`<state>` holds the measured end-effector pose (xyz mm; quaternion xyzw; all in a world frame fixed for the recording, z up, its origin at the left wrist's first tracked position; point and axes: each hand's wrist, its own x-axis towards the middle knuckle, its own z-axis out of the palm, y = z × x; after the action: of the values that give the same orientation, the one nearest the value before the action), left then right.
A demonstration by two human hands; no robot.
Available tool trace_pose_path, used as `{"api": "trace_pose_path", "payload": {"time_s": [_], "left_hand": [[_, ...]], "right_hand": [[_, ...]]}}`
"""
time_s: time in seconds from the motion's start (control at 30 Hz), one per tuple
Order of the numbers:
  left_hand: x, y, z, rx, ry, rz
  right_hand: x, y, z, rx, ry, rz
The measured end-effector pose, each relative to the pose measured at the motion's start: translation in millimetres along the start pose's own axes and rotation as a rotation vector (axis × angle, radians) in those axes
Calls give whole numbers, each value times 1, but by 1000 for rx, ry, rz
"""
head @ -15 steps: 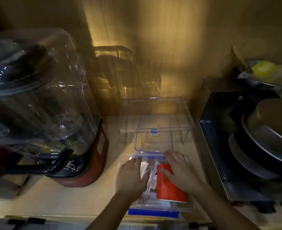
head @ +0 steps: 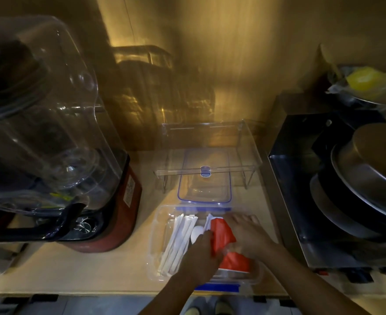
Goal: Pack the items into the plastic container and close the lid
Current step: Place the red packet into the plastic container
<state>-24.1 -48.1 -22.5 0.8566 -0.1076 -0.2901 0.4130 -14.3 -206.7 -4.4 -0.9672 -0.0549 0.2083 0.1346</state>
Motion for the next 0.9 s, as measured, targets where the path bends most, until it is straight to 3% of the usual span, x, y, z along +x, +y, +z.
{"api": "trace_pose_path", "payload": {"time_s": [0.37, 0.53, 0.7, 0.8, 0.9], "left_hand": [[13, 3, 4, -253, -63, -150], [13, 3, -3, -473, -30, -225], [10, 6, -29, -655, 45, -241], [4, 11, -53, -732, 49, -143], [0, 14, -75, -679, 31, -67]], "right_hand": [[10, 2, -3, 237, -54, 45], [12, 10, -12, 308, -91, -27], [16, 14, -29, 575, -91, -40], [16, 10, -40, 847, -90, -41], [13, 4, -47, 1076, -199, -75]]}}
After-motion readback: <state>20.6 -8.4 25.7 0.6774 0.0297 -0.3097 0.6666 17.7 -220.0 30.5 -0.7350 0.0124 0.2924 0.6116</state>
